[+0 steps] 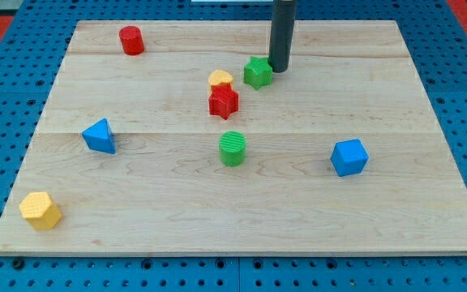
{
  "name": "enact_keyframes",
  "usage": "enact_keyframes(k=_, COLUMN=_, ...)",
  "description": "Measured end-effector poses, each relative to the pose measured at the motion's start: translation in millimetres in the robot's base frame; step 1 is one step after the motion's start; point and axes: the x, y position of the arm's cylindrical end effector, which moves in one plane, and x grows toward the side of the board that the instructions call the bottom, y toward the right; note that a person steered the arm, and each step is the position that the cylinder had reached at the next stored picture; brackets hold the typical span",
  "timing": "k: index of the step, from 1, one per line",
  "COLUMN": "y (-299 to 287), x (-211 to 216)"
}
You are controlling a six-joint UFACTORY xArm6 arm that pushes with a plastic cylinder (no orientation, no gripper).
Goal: Push the blue cube into the group of blocks
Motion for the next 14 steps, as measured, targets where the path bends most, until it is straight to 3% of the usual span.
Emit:
enact_keyframes(k=1, y=-14, x=-5)
enact_keyframes(k=3, y=-29, x=24)
enact_keyframes(k=4, y=17, x=38)
enact_keyframes(k=6, y=151, x=172)
enact_keyframes(k=7, y=117, x=205)
enact_keyframes(k=8, y=22, x=187)
enact_keyframes(k=9, y=1, x=156)
enact_keyframes(k=11, y=-120, x=155)
enact_keyframes(k=13, y=-147, x=130)
enact_keyframes(k=14, y=-177, x=144)
